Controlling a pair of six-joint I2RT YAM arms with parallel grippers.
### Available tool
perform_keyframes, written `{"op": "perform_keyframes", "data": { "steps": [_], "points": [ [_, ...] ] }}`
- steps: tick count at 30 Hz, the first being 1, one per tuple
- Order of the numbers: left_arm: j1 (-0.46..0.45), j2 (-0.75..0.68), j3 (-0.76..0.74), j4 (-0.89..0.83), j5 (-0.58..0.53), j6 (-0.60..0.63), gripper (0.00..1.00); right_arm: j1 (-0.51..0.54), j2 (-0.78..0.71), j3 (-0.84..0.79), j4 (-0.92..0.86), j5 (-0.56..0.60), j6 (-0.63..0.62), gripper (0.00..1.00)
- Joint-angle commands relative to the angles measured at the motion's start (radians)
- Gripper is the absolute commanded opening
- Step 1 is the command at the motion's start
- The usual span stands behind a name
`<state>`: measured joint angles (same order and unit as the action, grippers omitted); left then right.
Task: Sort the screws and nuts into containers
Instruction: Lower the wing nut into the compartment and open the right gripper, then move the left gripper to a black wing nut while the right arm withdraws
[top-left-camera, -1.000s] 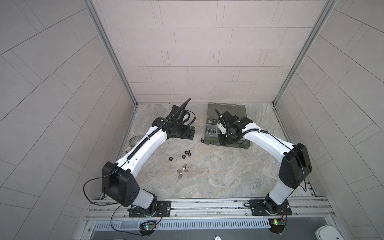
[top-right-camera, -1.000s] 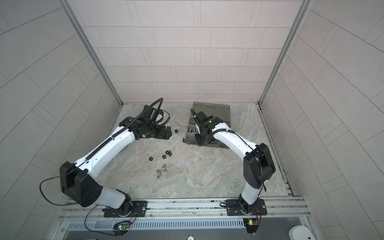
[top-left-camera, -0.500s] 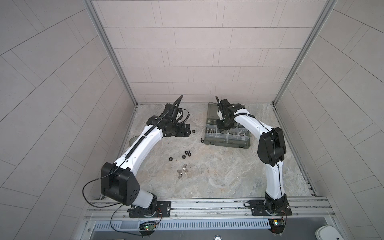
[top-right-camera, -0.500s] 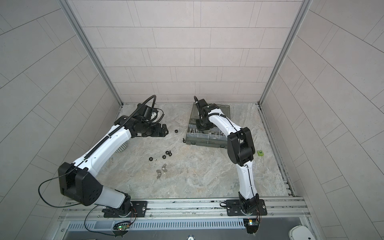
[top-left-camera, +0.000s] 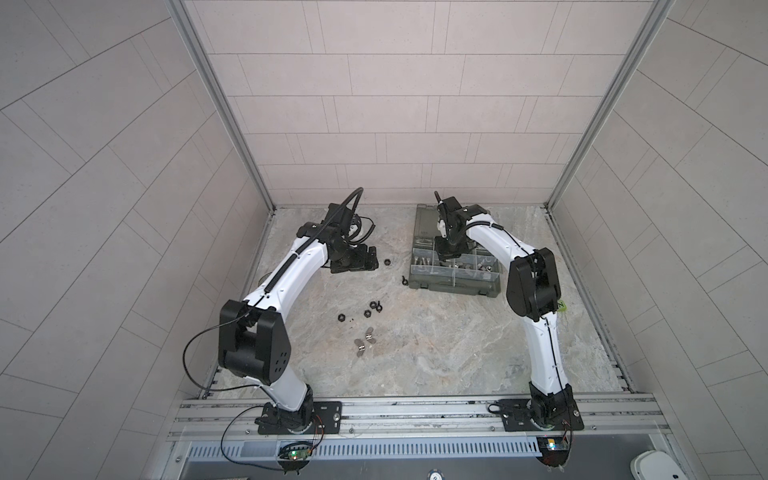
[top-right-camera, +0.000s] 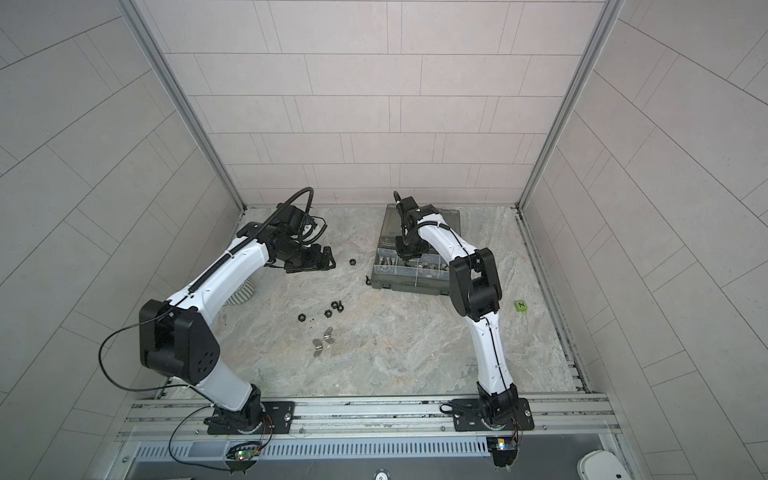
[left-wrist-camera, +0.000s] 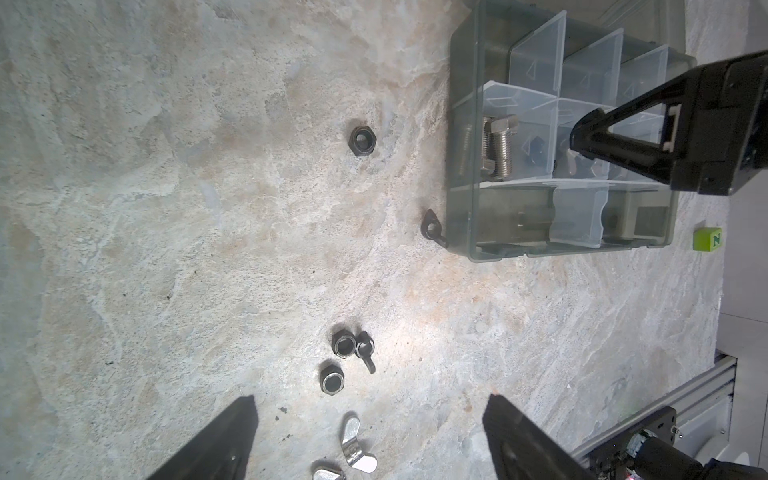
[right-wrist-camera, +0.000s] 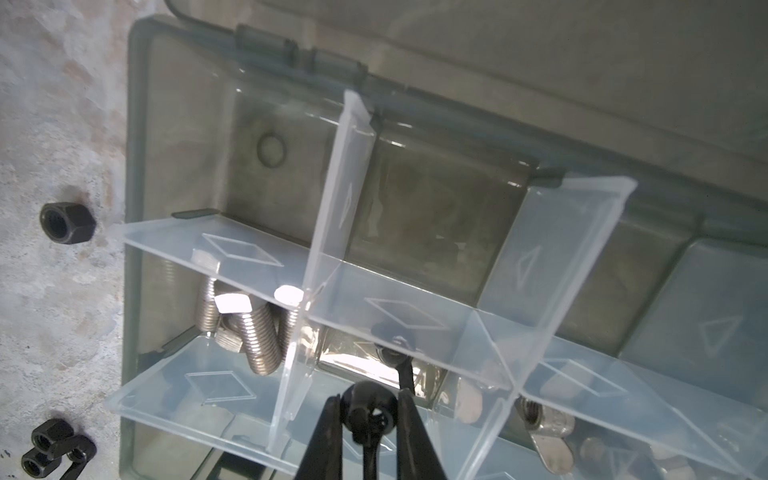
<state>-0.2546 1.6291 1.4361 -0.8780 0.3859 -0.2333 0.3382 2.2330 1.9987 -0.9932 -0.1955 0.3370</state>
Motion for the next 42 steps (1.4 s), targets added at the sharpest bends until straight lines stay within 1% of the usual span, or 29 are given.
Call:
{"op": "perform_keyframes", "data": {
  "steps": [1,3,5,6,8,10,14,18,21,23,26,29,33,37,42],
  "points": [
    [0.011,0.009,0.032,-0.03,0.036,0.022,0.92,-0.011,0.011,0.012,-0.028,0.0,-0.003,0.14],
    [0.012,0.016,0.035,-0.029,0.031,0.022,0.92,-0.014,0.014,0.013,-0.033,0.0,-0.003,0.23],
    [0.013,0.022,0.037,-0.026,0.035,0.02,0.92,-0.017,0.009,0.012,-0.033,-0.001,-0.005,0.37],
    [0.014,0.024,0.038,-0.024,0.037,0.018,0.92,-0.018,0.004,0.012,-0.033,-0.003,-0.008,0.41],
    [0.013,0.026,0.038,-0.017,0.043,0.01,0.93,-0.019,-0.012,0.012,-0.034,-0.008,-0.016,0.47],
    [0.012,0.029,0.041,-0.011,0.05,0.006,0.93,-0.019,-0.031,0.015,-0.039,-0.013,-0.024,0.5],
    [0.012,0.029,0.048,-0.006,0.05,-0.007,0.93,-0.018,-0.113,0.016,-0.064,-0.019,-0.028,0.51],
    [0.005,0.044,0.034,0.013,0.031,-0.028,0.92,-0.013,-0.228,-0.036,-0.082,-0.038,-0.029,0.5],
    [-0.02,0.098,0.036,0.013,0.004,-0.055,0.91,-0.003,-0.339,-0.136,-0.085,-0.029,-0.031,0.51],
    [-0.052,0.143,0.042,0.018,0.002,-0.076,0.89,0.004,-0.419,-0.227,-0.074,-0.019,-0.033,0.51],
    [-0.129,0.213,0.072,0.024,-0.056,-0.088,0.89,0.004,-0.546,-0.373,-0.055,-0.002,-0.025,0.51],
    [-0.177,0.279,0.115,0.025,-0.115,-0.112,0.88,0.004,-0.651,-0.49,-0.041,0.011,-0.015,0.51],
    [-0.19,0.332,0.142,0.047,-0.17,-0.139,0.86,0.004,-0.753,-0.592,-0.04,0.019,0.0,0.51],
    [-0.194,0.388,0.193,0.023,-0.235,-0.143,0.85,0.002,-0.843,-0.661,-0.041,0.034,0.001,0.52],
    [-0.208,0.439,0.224,0.026,-0.265,-0.15,0.85,0.001,-0.941,-0.725,-0.016,0.071,-0.005,0.52]
  ]
}}
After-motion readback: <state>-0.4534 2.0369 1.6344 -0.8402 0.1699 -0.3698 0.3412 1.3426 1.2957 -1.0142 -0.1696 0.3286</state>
